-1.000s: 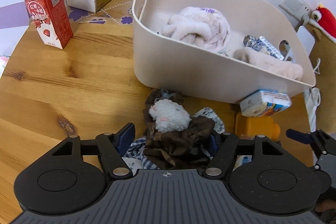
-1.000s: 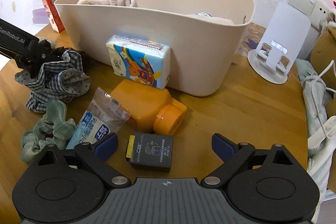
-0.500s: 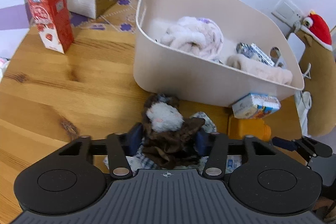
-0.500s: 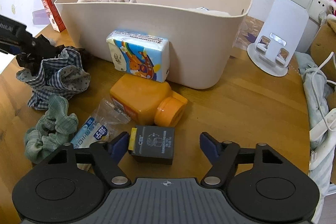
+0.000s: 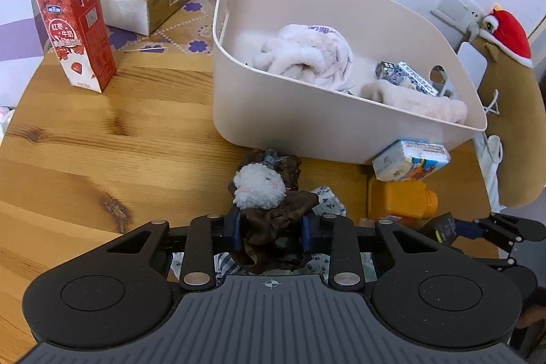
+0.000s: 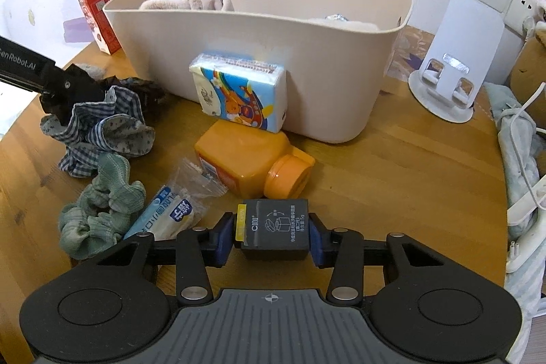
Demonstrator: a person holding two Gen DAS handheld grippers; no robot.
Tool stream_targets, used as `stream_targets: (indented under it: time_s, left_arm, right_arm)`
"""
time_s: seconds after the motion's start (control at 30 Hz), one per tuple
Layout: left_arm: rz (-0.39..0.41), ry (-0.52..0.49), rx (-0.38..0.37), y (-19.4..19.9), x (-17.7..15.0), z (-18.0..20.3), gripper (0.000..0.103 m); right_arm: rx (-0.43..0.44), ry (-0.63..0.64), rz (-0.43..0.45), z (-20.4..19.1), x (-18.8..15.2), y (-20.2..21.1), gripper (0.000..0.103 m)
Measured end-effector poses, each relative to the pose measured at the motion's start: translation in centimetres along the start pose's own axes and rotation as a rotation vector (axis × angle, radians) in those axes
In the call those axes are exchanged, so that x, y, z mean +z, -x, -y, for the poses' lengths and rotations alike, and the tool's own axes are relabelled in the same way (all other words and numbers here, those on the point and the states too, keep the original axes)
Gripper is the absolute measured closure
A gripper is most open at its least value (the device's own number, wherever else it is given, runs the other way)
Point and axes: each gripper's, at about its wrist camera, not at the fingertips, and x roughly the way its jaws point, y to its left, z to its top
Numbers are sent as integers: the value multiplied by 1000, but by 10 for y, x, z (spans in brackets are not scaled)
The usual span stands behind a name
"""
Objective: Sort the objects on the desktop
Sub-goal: 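Lift and carry the brown plush and battery box over the basket with both tools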
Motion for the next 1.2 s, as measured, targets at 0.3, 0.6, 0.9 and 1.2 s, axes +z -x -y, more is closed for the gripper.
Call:
stream_targets:
  time_s: [0.3,0.6,0.9,1.2]
  left_arm:
    - [72,-33,2,33,-1,-5,73]
    - [140,-42,-20,70,7,-8,72]
    - [223,-45,-37,100,21,-1,74]
    - [261,-62,-78,113,34,13,74]
  right_arm:
    - [3,-27,59,8,5,28,61]
    - [-13,-42,139,16,17,63,61]
    - [-38,-53,245,29,40,98,61]
    - [-54,-54,318,36,64,113,61]
